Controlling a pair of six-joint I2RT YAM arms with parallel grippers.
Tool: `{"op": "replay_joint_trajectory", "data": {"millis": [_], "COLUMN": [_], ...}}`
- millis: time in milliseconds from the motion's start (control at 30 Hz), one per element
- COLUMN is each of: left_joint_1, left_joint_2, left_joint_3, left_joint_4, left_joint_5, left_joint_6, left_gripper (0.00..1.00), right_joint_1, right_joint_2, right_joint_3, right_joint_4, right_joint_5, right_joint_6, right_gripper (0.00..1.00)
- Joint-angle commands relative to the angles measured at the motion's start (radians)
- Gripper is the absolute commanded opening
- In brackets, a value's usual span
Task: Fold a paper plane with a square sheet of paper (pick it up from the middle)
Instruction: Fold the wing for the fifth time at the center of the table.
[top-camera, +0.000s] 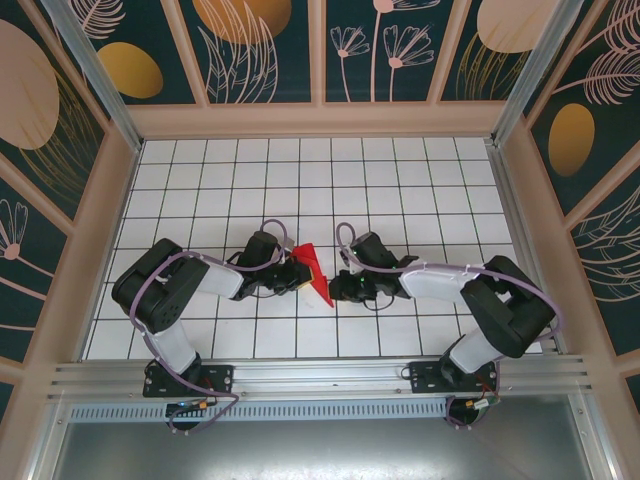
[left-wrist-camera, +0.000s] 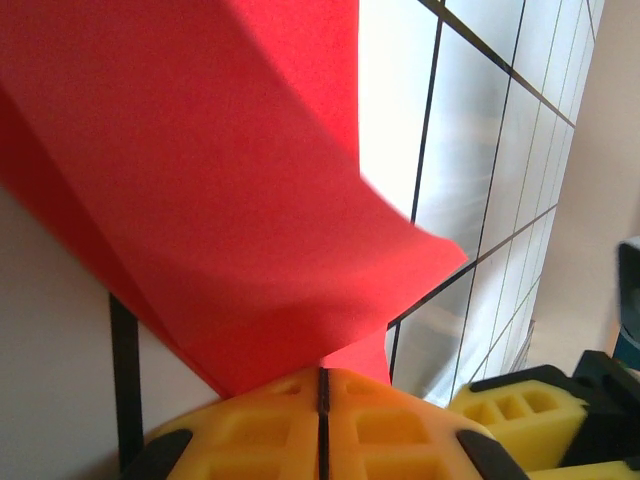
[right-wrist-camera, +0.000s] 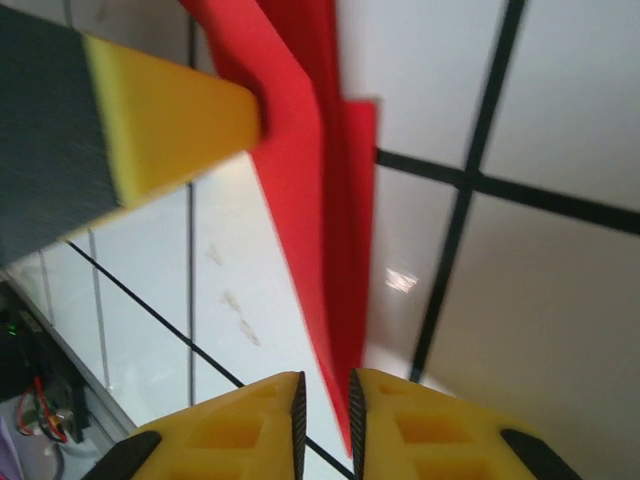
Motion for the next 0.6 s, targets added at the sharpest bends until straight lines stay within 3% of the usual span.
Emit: {"op": "replay_joint_trajectory", "data": {"millis": [0,167,567], "left_joint_1": [0.000,-0.001,-0.001], "left_joint_2": [0.019,0.021,0.018], "left_joint_3": [-0.014,-0.013,-0.018], "left_joint_4": [-0.047,-0.049,-0.060], "left_joint_5": [-0.053,-0.056,-0.068], "left_joint_6": [0.011,0.010,0.005], "left_gripper": [0.11,0.11,0.10], "right_joint_1": [0.008,0.016,0.019], "right_joint_2": [0.037,0.123,0.187], "right_joint_3": [0.057,0.114,0.040], "right_joint_4": [0.029,0.065,0.137], "right_joint_5": [-0.024,-0.028,-0.104], "right_joint_6": [-0.004,-0.004,0.000], "right_gripper": [0.16,0.08,0.07]}}
